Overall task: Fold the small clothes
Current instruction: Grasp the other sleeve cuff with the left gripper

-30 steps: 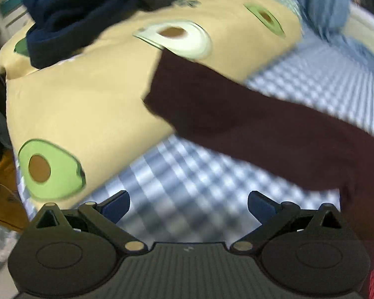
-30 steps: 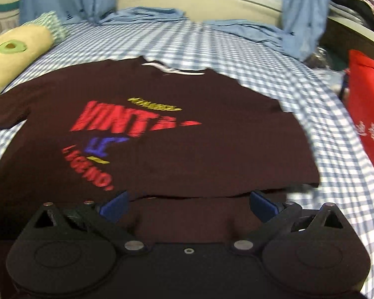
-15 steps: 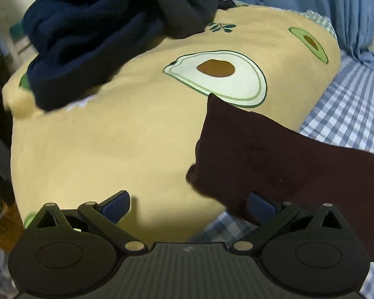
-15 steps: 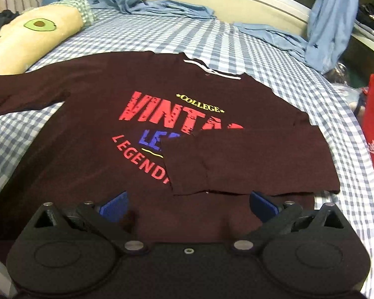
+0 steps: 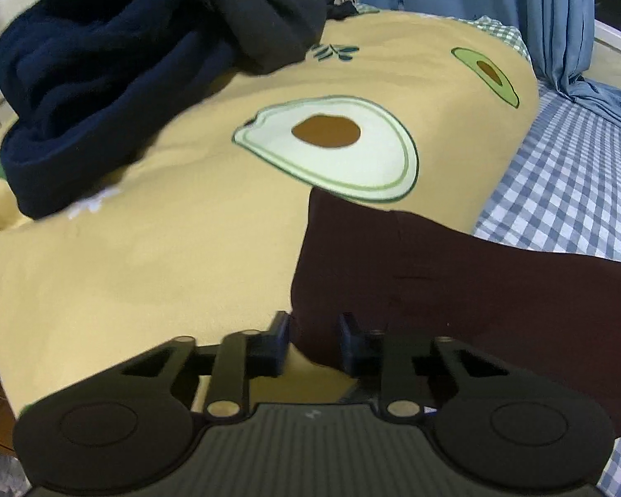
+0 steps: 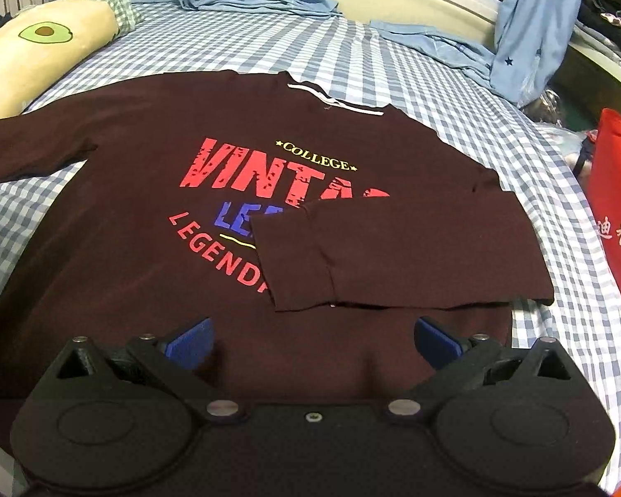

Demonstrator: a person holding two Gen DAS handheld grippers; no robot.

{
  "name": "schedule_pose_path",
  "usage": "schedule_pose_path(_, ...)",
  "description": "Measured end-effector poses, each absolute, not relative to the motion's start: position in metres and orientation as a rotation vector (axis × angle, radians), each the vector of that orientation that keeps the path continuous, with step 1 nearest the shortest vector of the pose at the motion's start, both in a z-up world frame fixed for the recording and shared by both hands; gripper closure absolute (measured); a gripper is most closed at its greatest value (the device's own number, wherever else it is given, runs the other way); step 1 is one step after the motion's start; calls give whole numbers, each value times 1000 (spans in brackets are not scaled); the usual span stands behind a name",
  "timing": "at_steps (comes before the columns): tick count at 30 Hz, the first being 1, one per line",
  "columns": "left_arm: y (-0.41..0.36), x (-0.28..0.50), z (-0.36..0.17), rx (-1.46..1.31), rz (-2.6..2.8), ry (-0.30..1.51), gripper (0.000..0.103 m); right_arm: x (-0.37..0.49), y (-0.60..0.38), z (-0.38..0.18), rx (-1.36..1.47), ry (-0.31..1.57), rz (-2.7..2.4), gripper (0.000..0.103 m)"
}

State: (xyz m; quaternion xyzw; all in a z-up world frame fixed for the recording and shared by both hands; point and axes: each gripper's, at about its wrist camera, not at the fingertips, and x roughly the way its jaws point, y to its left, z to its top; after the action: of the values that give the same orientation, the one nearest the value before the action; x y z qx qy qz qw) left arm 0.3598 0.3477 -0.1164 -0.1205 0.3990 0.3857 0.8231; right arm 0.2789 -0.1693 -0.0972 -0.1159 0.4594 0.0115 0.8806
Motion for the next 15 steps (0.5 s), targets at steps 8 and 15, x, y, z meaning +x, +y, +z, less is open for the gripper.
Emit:
schedule_pose_path(8,326,359,-77,-275,763,750,94,277,-166,-94,-270,922,21,1)
schedule_pose_path(15,261,376,-20,-186,543,642,94,274,-170,-92,-249,892,11,1)
